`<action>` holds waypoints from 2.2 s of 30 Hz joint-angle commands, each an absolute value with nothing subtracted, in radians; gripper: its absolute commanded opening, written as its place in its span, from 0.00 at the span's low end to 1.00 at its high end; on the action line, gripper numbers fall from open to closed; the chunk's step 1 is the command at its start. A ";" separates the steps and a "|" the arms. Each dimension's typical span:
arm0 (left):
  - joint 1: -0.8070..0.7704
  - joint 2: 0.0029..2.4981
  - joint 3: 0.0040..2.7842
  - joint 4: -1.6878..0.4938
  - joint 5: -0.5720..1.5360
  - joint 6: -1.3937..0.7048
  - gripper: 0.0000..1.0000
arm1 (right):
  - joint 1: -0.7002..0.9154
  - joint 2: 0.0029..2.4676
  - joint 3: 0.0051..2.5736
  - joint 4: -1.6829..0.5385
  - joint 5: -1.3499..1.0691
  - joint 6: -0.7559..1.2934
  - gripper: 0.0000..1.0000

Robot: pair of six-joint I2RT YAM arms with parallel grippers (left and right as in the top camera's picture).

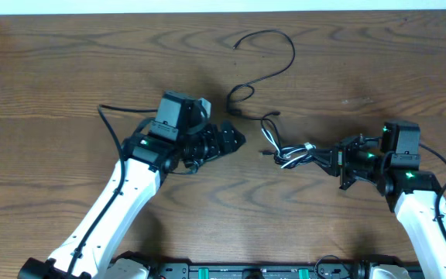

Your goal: Untangle cables

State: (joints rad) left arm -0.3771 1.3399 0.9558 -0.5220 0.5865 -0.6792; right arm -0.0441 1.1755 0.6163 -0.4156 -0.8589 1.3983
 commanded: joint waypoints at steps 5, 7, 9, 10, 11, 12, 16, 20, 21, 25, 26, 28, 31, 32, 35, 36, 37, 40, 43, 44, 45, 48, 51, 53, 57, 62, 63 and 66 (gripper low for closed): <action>-0.481 1.346 0.955 -0.476 0.629 -0.827 0.90 | 0.023 1.169 0.632 -0.368 -0.874 1.496 0.01; -0.507 1.346 0.955 -0.460 0.627 -0.851 0.90 | 0.032 1.169 0.632 -0.329 -0.874 1.444 0.01; -0.524 1.346 0.955 -0.459 0.617 -0.910 0.81 | 0.035 1.169 0.632 -0.298 -0.883 1.386 0.01; -0.527 1.346 0.955 -0.459 0.618 -0.951 0.77 | 0.035 1.169 0.632 -0.285 -0.892 1.367 0.01; -0.528 1.347 0.955 -0.459 0.618 -0.997 0.76 | 0.035 1.169 0.632 -0.274 -0.897 1.338 0.01; -0.528 1.347 0.955 -0.460 0.619 -1.045 0.76 | 0.035 1.169 0.632 -0.262 -0.897 1.307 0.01; -0.528 1.347 0.955 -0.450 0.618 -1.200 0.76 | 0.035 1.169 0.632 -0.197 -0.931 1.224 0.01; -0.528 1.348 0.955 -0.411 0.617 -1.251 0.76 | 0.035 1.169 0.632 -0.149 -1.001 1.226 0.01; -0.528 1.349 0.955 -0.400 0.617 -1.261 0.76 | 0.035 1.169 0.632 -0.149 -1.015 1.238 0.01; -0.529 1.367 0.955 -0.381 0.617 -1.315 0.77 | 0.035 1.169 0.632 -0.141 -1.085 1.252 0.01; -0.530 1.375 0.955 -0.376 0.617 -1.327 0.85 | 0.035 1.169 0.632 -0.138 -1.095 1.252 0.01; -0.537 1.398 0.955 -0.353 0.618 -1.351 0.92 | 0.035 1.169 0.632 -0.138 -1.116 1.252 0.01; -0.557 1.439 0.955 -0.293 0.623 -1.357 0.92 | 0.035 1.169 0.632 -0.138 -1.131 1.253 0.01; -0.563 1.450 0.955 -0.276 0.625 -1.360 0.89 | 0.035 1.169 0.632 -0.138 -1.134 1.254 0.01; -0.574 1.482 0.955 -0.220 0.625 -1.365 0.70 | 0.035 1.169 0.632 -0.138 -1.140 1.260 0.01; -0.574 1.490 0.955 -0.202 0.625 -1.367 0.65 | 0.035 1.169 0.632 -0.138 -1.144 1.260 0.01; -0.574 1.495 0.955 -0.186 0.625 -1.367 0.60 | 0.035 1.169 0.632 -0.138 -1.147 1.260 0.01; -0.573 1.504 0.955 -0.155 0.598 -1.367 0.39 | 0.035 1.169 0.632 -0.138 -1.171 1.264 0.01; -0.573 1.504 0.955 -0.155 0.532 -1.366 0.15 | 0.035 1.169 0.632 -0.138 -1.196 1.257 0.01; -0.573 1.504 0.955 -0.155 0.510 -1.362 0.08 | 0.035 1.169 0.632 -0.138 -1.199 1.248 0.01; -0.573 1.504 0.955 -0.155 0.489 -1.362 0.08 | 0.035 1.169 0.632 -0.138 -1.200 1.234 0.01; -0.572 1.504 0.955 -0.154 0.446 -1.336 0.08 | 0.033 1.169 0.632 -0.138 -1.165 1.137 0.01; -0.573 1.504 0.955 -0.155 0.420 -1.292 0.08 | 0.034 1.169 0.632 -0.142 -1.092 0.981 0.09; -0.573 1.504 0.955 -0.155 0.395 -1.247 0.08 | 0.034 1.169 0.632 -0.142 -1.034 0.897 0.16; -0.573 1.504 0.955 -0.155 0.308 -1.119 0.08 | 0.035 1.169 0.632 -0.146 -0.928 0.706 0.33; -0.573 1.504 0.955 -0.154 0.181 -0.967 0.08 | 0.036 1.169 0.632 -0.161 -0.897 0.635 0.46; -0.573 1.504 0.955 -0.154 0.163 -0.962 0.08 | 0.038 1.169 0.632 -0.163 -0.900 0.644 0.49; -0.573 1.504 0.955 -0.153 0.137 -0.961 0.08 | 0.070 1.169 0.632 -0.177 -0.900 0.702 0.52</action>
State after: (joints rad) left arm -0.5770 1.4982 0.9558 -0.1566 0.2230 -1.0325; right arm 0.0380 1.1751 0.6167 -0.1707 -0.9138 0.7147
